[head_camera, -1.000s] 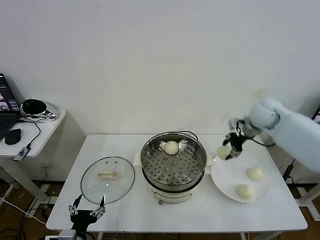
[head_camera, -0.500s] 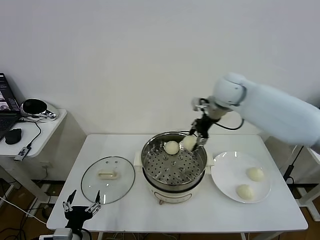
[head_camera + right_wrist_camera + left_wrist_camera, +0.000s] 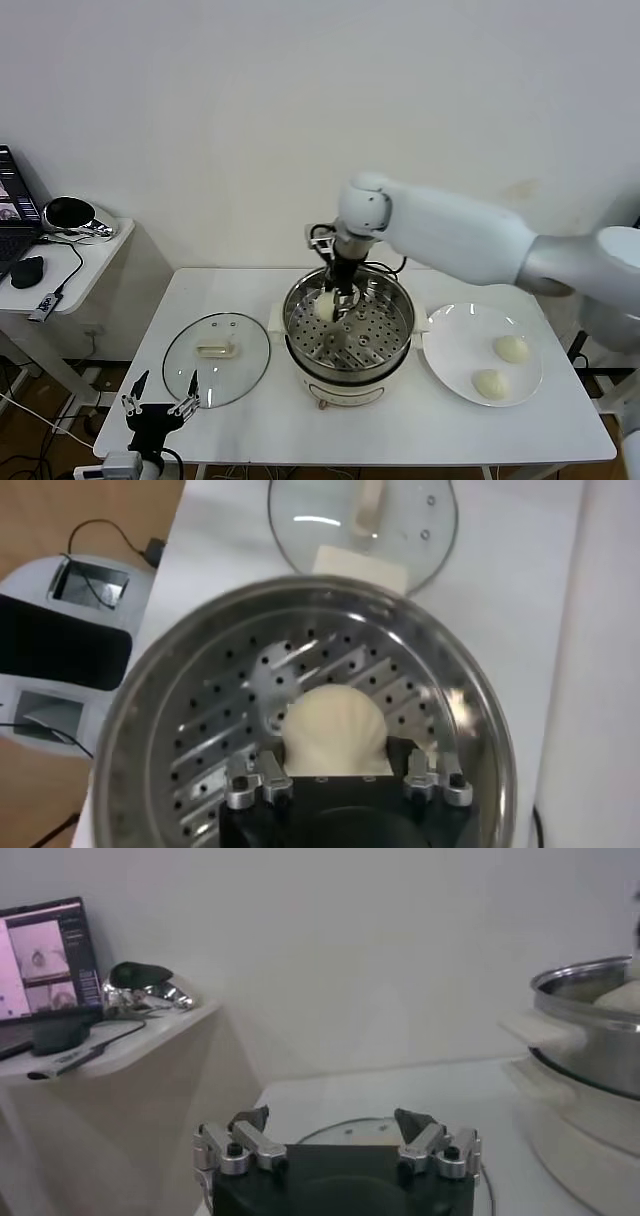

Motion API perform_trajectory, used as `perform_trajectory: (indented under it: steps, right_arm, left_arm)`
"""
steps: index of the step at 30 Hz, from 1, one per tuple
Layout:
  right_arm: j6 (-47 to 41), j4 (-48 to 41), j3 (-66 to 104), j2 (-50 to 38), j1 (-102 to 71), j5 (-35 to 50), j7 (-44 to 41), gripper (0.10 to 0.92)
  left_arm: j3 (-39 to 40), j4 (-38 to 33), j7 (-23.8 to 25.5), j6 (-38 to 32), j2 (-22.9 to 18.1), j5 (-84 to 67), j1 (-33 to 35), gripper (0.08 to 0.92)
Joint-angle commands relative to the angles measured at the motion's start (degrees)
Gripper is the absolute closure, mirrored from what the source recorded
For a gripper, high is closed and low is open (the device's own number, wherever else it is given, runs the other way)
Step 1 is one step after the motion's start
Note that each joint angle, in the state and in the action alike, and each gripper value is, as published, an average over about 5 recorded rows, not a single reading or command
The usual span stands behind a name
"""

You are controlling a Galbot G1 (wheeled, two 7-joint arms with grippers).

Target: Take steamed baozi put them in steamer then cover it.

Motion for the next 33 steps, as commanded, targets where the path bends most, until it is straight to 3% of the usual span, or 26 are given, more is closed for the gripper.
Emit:
perform_trajectory:
  steps: [1, 13, 21, 25, 33]
  right_arm:
    - [-0.5, -3.9, -1.1, 4.8, -2.4, -0.8, 0.6, 0.406]
    - [-0.1, -4.1, 0.4, 4.3, -3.8, -0.3, 3.6, 0.4]
    - [0.0, -0.1, 1.6, 0.2, -2.5, 0.6, 3.8, 0.225]
    - [1.8, 5.4, 5.3, -6.5, -0.5, -0.2, 0.6, 0.204]
    - [5.4, 16.2, 6.4, -28.1, 7.8, -0.3, -3.6, 0.203]
  left_arm:
    - [0.3, -0.4, 0.1, -0.1, -0.2, -0.4, -0.4, 0.177]
    - [0.7, 0.1, 0.2, -0.1, -0.6, -0.3, -0.7, 0.177]
    - [0.9, -0.3, 0.3, 0.0, -1.1, -0.3, -0.5, 0.177]
    - [0.8, -0.8, 0.3, 0.1, -1.3, -0.3, -0.4, 0.177]
    - [1.2, -0.5, 1.0, 0.8, -1.5, 0.0, -0.7, 0.177]
